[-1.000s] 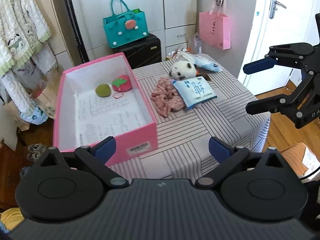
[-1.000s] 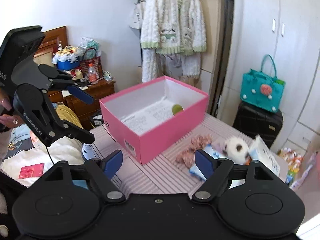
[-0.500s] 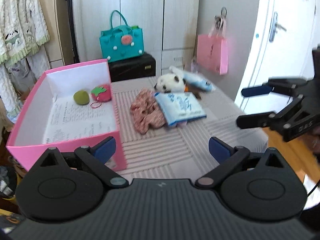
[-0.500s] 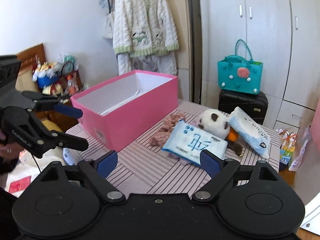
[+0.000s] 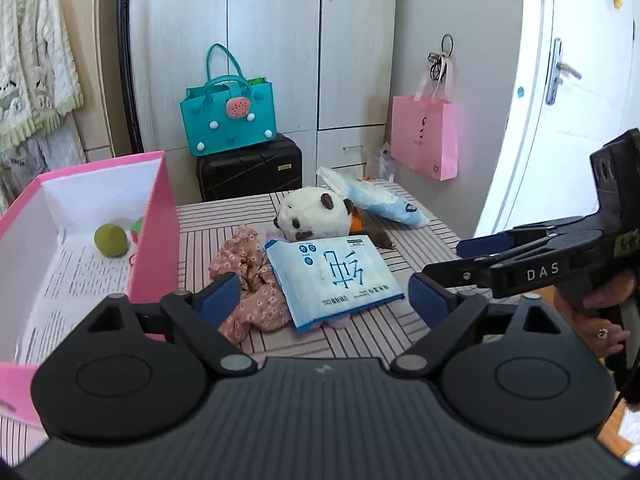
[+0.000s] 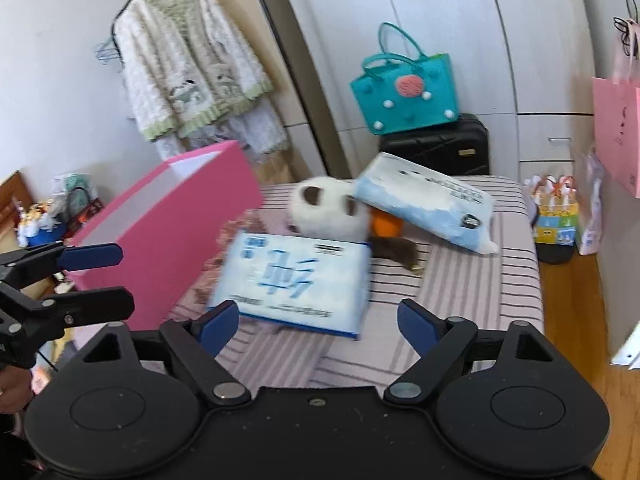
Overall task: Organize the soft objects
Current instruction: 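Close the left tool on the edge of the blue wet-wipes pack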
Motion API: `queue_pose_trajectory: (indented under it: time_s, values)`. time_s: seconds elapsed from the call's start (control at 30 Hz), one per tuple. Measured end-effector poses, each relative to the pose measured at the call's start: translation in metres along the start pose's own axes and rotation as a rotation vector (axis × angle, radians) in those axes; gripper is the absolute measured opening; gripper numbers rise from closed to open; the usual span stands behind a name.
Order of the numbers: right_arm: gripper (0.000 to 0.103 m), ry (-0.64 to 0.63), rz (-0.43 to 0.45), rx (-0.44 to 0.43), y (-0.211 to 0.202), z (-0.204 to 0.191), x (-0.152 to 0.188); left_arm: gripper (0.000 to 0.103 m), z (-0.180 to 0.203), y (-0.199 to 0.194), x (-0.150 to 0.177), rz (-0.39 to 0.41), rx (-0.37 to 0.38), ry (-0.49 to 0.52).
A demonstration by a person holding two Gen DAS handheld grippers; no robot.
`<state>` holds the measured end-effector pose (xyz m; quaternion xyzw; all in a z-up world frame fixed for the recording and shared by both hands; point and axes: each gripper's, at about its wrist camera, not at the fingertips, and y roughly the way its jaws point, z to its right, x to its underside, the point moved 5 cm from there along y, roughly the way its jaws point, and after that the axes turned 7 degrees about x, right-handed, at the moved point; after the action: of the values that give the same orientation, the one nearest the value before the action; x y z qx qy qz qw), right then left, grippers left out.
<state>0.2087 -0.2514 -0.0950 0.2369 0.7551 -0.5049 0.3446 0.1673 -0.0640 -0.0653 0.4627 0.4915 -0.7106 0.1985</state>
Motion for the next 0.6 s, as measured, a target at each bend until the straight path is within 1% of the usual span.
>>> queue_pose_trajectory:
  time_s: [0.03,0.07,0.1,0.13,0.2,0.3,0.4,0.5,0.6]
  values:
    - [0.087,-0.005,0.003,0.016,0.004,0.003,0.001,0.084,0.000,0.006,0.000,-0.001,-0.011,0.006]
    - [0.086,-0.013,0.004,0.030,0.008,0.005,0.001,0.078,0.000,0.012,0.000,-0.003,-0.024,0.011]
    - [0.083,-0.023,0.007,0.041,0.013,0.007,0.002,0.074,0.000,0.018,-0.001,-0.005,-0.034,0.012]
    - [0.079,-0.031,0.010,0.044,0.016,0.010,0.002,0.073,-0.001,0.022,-0.001,-0.007,-0.038,0.008]
    - [0.074,-0.042,0.017,0.050,0.022,0.013,0.002,0.067,-0.005,0.034,-0.001,-0.026,-0.037,-0.019]
    - [0.067,-0.048,0.019,0.022,0.029,0.014,0.000,0.059,-0.012,0.051,0.001,-0.058,-0.021,-0.079]
    - [0.066,-0.030,0.012,-0.039,0.036,0.013,-0.002,0.055,-0.017,0.063,0.005,-0.088,-0.035,-0.092]
    - [0.066,-0.031,-0.002,-0.055,0.046,0.009,-0.003,0.047,-0.023,0.073,0.007,-0.116,-0.051,-0.108]
    - [0.066,-0.018,-0.019,-0.063,0.056,0.009,-0.003,0.041,-0.029,0.077,0.010,-0.136,-0.031,-0.141]
